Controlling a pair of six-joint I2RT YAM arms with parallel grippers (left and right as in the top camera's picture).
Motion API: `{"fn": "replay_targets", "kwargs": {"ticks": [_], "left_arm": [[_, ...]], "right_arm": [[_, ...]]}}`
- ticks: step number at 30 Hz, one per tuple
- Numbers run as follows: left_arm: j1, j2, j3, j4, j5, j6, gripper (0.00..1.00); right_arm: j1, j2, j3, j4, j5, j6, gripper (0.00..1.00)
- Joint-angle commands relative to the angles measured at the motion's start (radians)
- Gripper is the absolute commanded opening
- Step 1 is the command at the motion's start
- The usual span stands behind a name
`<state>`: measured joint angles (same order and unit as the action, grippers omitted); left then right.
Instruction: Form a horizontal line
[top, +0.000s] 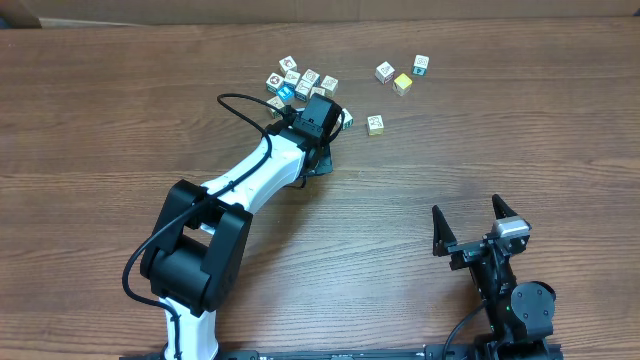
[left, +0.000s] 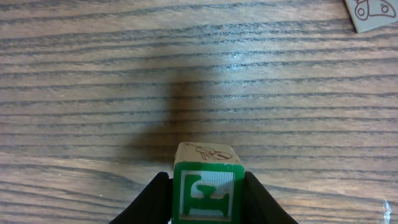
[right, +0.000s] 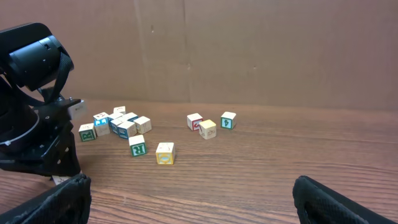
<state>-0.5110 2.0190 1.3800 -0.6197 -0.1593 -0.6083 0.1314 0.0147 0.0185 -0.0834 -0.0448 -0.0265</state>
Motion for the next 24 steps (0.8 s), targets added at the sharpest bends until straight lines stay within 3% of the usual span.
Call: {"fn": "replay_targets", "kwargs": {"ticks": [1,24], "left_arm": [[-0.013,0.023,0.006,-0.015,0.027,-0.024,0.27],[-0.013,0.023,0.006,-0.019,0.056,-0.024,0.28]], "right_arm": [[-0.003,-0.012,-0.011,0.002,0.006,-0.004,1.0],[-0.003,-0.012,-0.011,0.002,0.006,-0.004,1.0]]}}
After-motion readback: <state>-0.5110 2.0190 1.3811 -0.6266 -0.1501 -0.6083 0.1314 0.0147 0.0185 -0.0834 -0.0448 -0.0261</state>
